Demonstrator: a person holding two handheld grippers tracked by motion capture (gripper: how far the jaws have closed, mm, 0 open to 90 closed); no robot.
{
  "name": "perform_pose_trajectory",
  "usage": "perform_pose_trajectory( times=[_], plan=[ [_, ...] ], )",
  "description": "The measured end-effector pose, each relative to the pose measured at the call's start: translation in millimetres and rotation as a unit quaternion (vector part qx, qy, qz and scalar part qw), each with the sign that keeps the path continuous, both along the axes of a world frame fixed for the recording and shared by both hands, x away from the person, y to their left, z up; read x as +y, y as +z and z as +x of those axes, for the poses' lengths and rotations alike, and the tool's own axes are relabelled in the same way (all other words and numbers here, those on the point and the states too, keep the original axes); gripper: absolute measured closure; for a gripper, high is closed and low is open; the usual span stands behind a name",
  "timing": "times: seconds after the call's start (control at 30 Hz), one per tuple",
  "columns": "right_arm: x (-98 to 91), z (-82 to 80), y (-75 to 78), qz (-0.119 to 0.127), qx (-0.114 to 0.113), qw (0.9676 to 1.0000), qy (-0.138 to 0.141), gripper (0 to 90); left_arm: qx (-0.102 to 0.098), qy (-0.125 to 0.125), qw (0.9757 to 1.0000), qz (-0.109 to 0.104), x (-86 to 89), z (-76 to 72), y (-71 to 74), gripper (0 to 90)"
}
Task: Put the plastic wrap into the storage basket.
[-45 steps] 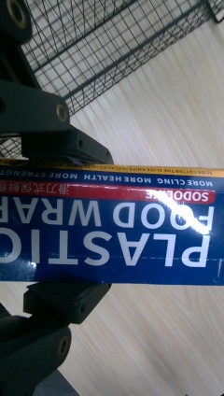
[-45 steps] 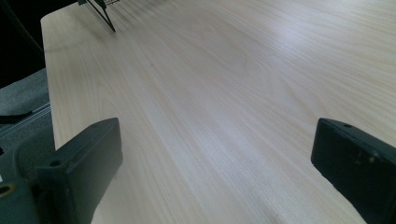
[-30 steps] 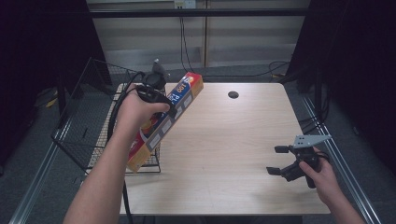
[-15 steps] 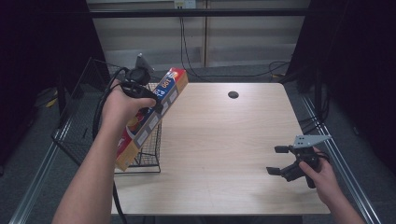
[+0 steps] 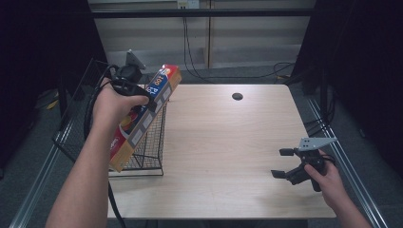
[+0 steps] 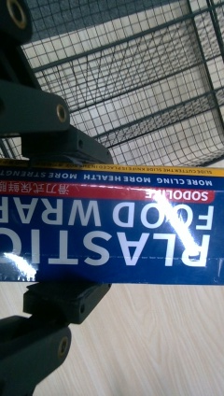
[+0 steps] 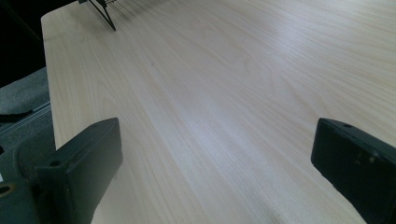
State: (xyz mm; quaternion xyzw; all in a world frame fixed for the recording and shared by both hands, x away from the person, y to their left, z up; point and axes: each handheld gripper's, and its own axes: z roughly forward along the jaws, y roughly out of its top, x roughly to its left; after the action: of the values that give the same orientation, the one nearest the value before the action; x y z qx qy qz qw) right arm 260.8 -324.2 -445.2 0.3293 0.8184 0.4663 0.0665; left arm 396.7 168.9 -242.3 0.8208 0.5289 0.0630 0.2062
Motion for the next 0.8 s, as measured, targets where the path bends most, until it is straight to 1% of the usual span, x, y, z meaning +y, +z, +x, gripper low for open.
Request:
perform_pose_trajectory(
  times=[0.03,0.07,0.1,0.17,0.2,0.23,0.27,0.37,0.4,0.43,0.47,0.5,0.53,0.63,0.67,0.77,0.8],
  plan=[
    [0.0,0.0,0.0,0.0,0.0,1.0,0.0,2.1,0.0,0.008,1.0,-0.002,0.4,-0.4,0.0,43.6],
    [0.0,0.0,0.0,0.0,0.0,1.0,0.0,2.1,0.001,0.004,1.0,0.002,2.5,-0.1,0.8,43.6],
    [0.0,0.0,0.0,0.0,0.0,1.0,0.0,2.0,0.001,0.006,1.0,0.001,4.1,0.1,1.5,43.6],
    [0.1,0.0,-0.2,0.0,0.0,1.0,0.0,2.1,0.0,0.014,0.9999,-0.002,6.9,0.1,2.6,43.6],
    [0.1,0.1,-0.2,0.0,0.0,1.0,0.0,2.1,0.001,0.015,0.9999,0.0,8.7,0.3,3.6,43.6],
    [0.2,0.1,-0.2,0.0,0.001,1.0,0.0,2.1,-0.002,0.02,0.9998,-0.004,9.8,0.2,3.9,43.6],
    [0.3,0.1,-0.3,-0.001,0.0,1.0,0.0,2.1,-0.002,0.017,0.9999,-0.001,11.9,0.4,4.8,43.6],
    [0.3,0.0,-0.3,-0.001,0.001,1.0,-0.001,2.1,0.001,0.025,0.9997,-0.001,15.3,-0.1,6.8,43.6],
    [0.2,0.1,-0.4,-0.001,0.001,1.0,-0.001,2.0,-0.002,0.029,0.9996,-0.002,16.4,-0.3,7.0,43.6],
    [0.1,0.2,-0.5,-0.001,0.001,1.0,-0.001,2.1,0.001,0.025,0.9997,0.004,18.6,-0.1,8.3,43.6],
    [0.2,0.2,-0.6,-0.001,0.001,1.0,-0.001,2.1,0.0,0.033,0.9994,-0.004,19.4,-0.4,8.1,43.6],
    [0.2,0.2,-0.6,-0.001,0.002,1.0,-0.001,2.1,0.001,0.036,0.9993,-0.005,21.6,-0.3,8.7,43.6],
    [0.3,0.2,-0.6,-0.001,0.002,1.0,0.001,2.0,-0.002,0.036,0.9993,-0.004,23.7,-0.2,9.1,43.6],
    [0.5,0.3,-0.9,-0.002,0.003,1.0,0.001,2.1,0.0,0.04,0.9992,0.002,28.1,-0.1,11.1,43.6],
    [0.5,0.4,-1.0,-0.003,0.003,1.0,0.001,2.1,-0.001,0.046,0.9989,-0.001,29.0,-0.3,11.0,43.6],
    [0.8,0.4,-1.3,-0.003,0.002,1.0,0.0,2.0,0.001,0.046,0.9989,0.003,32.9,0.2,12.6,43.6],
    [0.8,0.5,-1.5,-0.004,0.003,1.0,0.0,2.0,0.0,0.05,0.9987,0.001,33.9,0.2,12.6,43.6]
  ],
)
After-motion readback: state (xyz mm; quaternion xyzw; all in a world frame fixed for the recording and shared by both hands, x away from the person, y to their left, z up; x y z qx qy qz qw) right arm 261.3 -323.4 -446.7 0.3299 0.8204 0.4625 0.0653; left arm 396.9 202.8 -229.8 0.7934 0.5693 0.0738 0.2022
